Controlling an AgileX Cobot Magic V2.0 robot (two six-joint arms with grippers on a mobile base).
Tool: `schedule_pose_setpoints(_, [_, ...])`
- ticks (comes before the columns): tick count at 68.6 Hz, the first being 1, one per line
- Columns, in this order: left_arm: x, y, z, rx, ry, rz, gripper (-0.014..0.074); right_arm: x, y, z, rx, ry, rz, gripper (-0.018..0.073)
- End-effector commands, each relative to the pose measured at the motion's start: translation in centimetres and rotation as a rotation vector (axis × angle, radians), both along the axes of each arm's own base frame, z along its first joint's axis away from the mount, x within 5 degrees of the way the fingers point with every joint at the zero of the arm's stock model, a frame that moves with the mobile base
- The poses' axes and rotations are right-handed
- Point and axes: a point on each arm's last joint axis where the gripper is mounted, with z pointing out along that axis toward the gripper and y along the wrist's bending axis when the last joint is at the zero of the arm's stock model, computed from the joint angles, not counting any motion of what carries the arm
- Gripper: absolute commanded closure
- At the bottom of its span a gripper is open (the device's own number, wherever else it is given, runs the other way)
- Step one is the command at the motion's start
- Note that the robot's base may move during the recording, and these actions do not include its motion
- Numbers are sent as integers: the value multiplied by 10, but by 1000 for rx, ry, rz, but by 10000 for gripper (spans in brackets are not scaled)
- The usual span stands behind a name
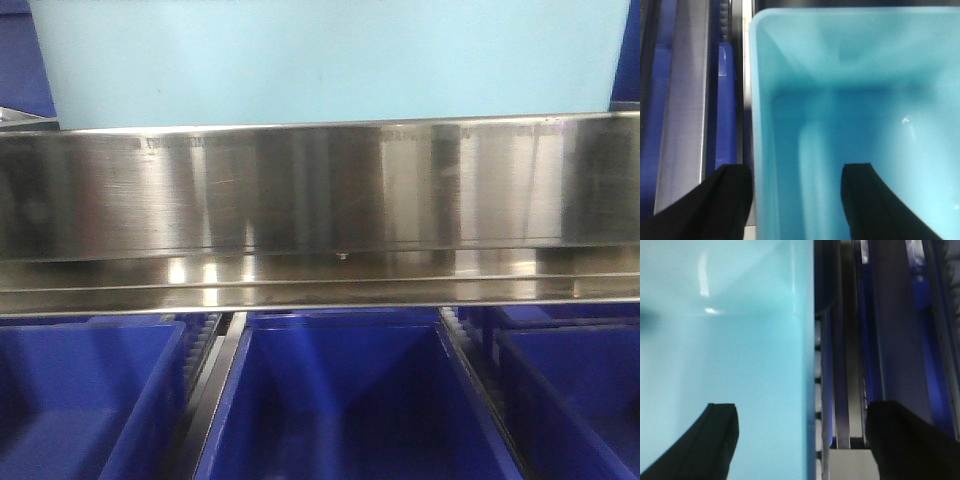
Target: Move two blue bins to right shelf middle
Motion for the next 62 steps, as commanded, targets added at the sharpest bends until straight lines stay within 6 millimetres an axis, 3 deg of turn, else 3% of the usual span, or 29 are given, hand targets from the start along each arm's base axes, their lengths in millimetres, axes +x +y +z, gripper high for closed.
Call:
schedule_pose_setpoints(1, [-3,1,3,-11,-8,-3,304,-2,-1,3,-8,-16,8,147])
schedule_pose_setpoints(27, [-5,0,-20,21,68,-5,333,-2,-1,1,-10,-10,8,147])
schedule_pose_setpoints(62, [-11,6,-9,37,29,1,333,-1,-1,0,-14,-8,12,147])
